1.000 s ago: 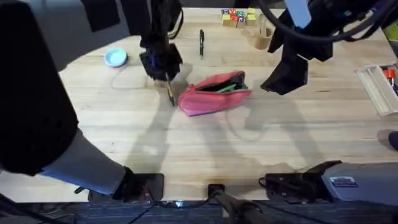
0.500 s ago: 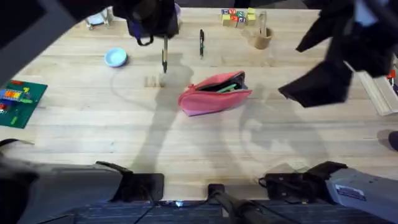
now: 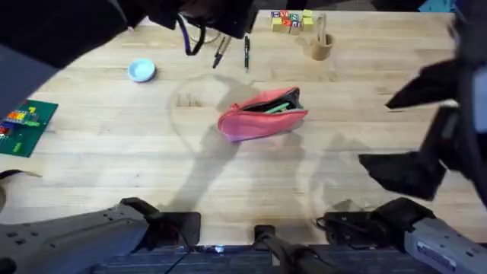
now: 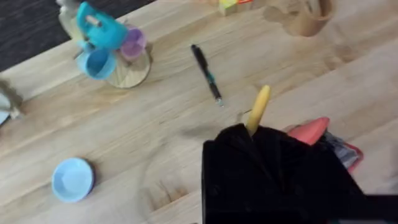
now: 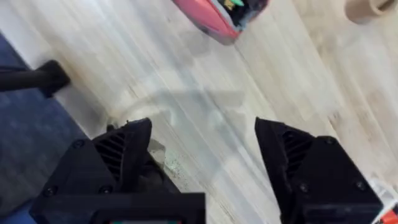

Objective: Unzip the bag, pick up the pens from the table one at a time and place them inside, then zip the bag closed.

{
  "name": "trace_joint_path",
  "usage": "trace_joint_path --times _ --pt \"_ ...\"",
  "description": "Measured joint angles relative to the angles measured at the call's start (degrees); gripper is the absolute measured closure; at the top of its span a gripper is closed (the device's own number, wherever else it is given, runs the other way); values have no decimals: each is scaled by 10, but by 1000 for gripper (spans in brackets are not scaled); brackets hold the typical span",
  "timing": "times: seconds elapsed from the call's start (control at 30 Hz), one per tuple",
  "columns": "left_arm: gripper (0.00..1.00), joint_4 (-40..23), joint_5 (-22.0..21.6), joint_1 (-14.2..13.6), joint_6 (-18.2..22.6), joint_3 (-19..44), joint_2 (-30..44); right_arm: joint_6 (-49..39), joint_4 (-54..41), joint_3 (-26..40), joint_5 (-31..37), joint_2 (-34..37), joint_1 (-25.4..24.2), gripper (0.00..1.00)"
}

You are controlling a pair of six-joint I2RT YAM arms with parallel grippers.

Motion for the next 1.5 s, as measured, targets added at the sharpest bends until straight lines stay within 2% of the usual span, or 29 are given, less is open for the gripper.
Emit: trace_joint_path --times 0.17,0.3,0.4,0.63,0.9,1.1,1.27,1.5 --pt "958 3 46 -20 35 0 0 36 28 -67 14 -82 0 5" --pt "958 4 74 -32 51 0 1 53 33 -107 9 -110 0 5" --pt "958 4 93 -36 64 0 12 60 38 -113 -7 -115 0 5" --pt "958 14 161 -53 125 0 75 65 54 -113 -23 -115 0 6" --pt "958 14 205 -84 145 0 144 65 54 -113 -26 -115 0 6" --pt "958 1 213 -103 148 0 183 65 58 -113 -26 -115 0 6" --pt "958 -9 213 -106 148 0 190 65 66 -113 -26 -115 0 6" --pt "958 -51 176 -106 148 0 194 65 67 -113 -26 -115 0 5"
